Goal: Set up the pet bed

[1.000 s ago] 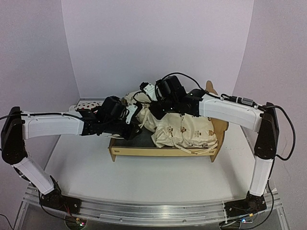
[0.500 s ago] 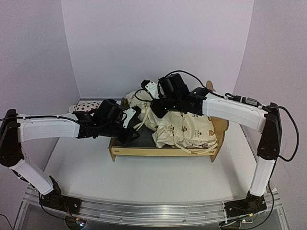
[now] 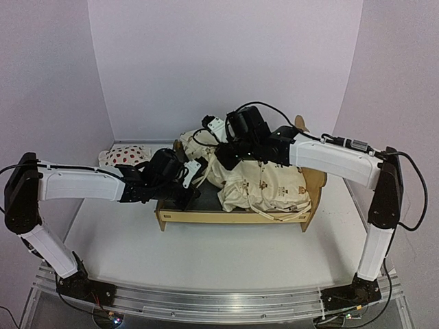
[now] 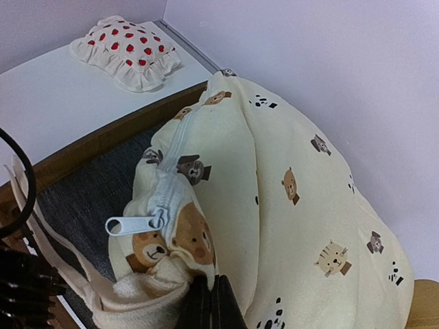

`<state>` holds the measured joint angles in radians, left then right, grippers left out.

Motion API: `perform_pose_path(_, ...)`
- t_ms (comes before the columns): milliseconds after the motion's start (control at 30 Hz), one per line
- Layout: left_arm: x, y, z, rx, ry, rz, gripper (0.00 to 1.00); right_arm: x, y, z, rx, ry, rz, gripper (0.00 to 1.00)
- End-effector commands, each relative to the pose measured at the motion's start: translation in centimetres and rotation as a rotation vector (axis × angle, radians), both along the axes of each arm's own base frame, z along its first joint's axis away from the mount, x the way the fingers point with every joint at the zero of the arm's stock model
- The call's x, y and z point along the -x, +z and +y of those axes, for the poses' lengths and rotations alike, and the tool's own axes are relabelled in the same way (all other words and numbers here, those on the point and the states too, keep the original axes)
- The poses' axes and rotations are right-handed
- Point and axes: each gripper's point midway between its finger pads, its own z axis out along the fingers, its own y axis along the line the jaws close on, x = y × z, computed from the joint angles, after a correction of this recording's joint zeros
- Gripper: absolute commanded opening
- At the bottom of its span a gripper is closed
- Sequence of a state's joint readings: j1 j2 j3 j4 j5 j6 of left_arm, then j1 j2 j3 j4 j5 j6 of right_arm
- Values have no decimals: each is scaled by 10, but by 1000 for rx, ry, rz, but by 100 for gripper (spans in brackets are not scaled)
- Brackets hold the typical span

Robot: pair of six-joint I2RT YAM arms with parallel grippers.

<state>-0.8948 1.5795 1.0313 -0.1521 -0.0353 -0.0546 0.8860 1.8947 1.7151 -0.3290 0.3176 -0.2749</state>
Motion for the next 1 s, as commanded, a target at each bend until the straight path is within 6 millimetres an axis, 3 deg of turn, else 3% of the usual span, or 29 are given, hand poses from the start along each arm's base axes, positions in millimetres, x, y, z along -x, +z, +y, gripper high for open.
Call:
perform_pose_path(0,3,26,-14,45,4,-57,0,0,36,-13,-63,-31,-49,0)
perform_pose_path(167,38,60,-31,105,-50,-42,0,4,33,-12,-79,-20,-26,0)
perform_pose_path(267,44,69,-24,103,-18,-46,0,7,31,-11,-92,-12,-9,0)
perform_pose_path(333,38,65,-13,78,33,-68,11,8,31,-10,-102,-10,-2,0)
perform_pose_path(467,27,49,7,3,118,-126,50,9,37,-8,-120,-4,-2,0)
perform_pose_path(533,21,41,11,-32,135,-156,56,8,41,-9,-125,-7,-8,0)
perform_pose_path(767,6,16,4,-77,124,-151,53,8,44,-10,-127,-10,-14,0)
perform_pose_path(967,-7,11,-4,-65,119,-166,48,9,43,-9,-126,-5,-12,0)
